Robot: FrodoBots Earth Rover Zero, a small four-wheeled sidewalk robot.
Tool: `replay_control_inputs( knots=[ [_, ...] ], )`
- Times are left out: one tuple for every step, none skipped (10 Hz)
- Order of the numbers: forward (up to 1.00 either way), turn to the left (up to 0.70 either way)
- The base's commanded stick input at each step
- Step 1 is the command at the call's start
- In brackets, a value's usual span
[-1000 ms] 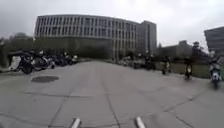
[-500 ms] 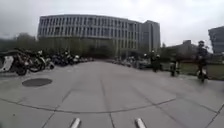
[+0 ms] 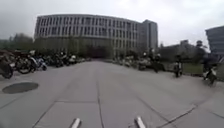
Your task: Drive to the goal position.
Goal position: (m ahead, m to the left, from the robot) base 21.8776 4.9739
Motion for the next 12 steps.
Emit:
replay_control_inputs(
  knots=[
    [1.00, 0.06],
    [1.00, 0.06],
    [1.00, 0.06],
    [1.00, -0.08],
    [1.00, -0.10],
    [1.00, 0.06],
    [1.00, 0.06],
    [1.00, 0.06],
    [1.00, 0.06],
    [1.00, 0.06],
    [1.00, 0.06],
    [1.00, 0.06]
  ],
)
